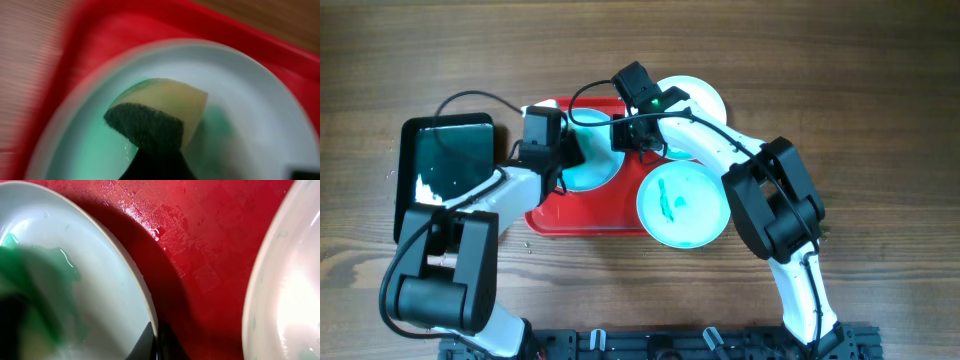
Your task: Clean dirty plates on tray and stack at the side
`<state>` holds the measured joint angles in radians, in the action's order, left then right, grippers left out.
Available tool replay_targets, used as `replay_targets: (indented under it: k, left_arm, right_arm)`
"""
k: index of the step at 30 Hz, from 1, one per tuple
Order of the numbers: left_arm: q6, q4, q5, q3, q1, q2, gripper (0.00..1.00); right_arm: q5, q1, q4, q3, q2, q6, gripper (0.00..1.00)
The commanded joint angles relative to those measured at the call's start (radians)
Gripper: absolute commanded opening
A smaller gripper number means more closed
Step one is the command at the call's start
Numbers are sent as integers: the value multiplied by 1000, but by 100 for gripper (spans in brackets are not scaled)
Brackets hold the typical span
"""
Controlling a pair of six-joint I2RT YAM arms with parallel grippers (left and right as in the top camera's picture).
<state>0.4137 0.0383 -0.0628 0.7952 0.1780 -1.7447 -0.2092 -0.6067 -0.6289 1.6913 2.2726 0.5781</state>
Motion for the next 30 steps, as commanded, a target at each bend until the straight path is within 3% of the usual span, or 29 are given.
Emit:
replay_targets:
  k: [1, 3, 6, 8, 11, 15, 18, 22, 25, 30]
  left_arm:
    - [200, -67, -403, -15, -32, -23, 4]
    - [234, -152, -294, -15, -28, -23, 4]
    - [211, -261, 56, -15, -21, -7, 4]
    - [211, -255, 203, 9, -31, 59, 4]
    - [204, -344, 262, 132, -87, 232, 4]
    - [96, -554, 275, 342, -222, 424, 4]
    - [87, -621, 275, 371, -314, 473, 4]
    - [88, -684, 276, 370, -326, 410, 4]
    - [96, -711, 277, 370, -326, 327, 4]
    - [95, -713, 291, 370, -316, 276, 4]
  right_arm:
    - [27, -3, 3, -19, 27, -10, 4]
    - [27, -3, 5, -19, 27, -13, 4]
    - [-32, -3, 11, -19, 27, -65, 4]
    - [-85, -3, 6, -19, 27, -109, 4]
    - [-119, 1, -21, -19, 24, -153, 4]
    - [-87, 5, -92, -18, -45, -212, 4]
    - [105, 2, -175, -18, -145, -241, 4]
    - [547, -51, -254, -18, -270, -236, 4]
    - [947, -156, -281, -18, -328, -204, 4]
    - [1363, -324, -272, -18, -328, -178, 4]
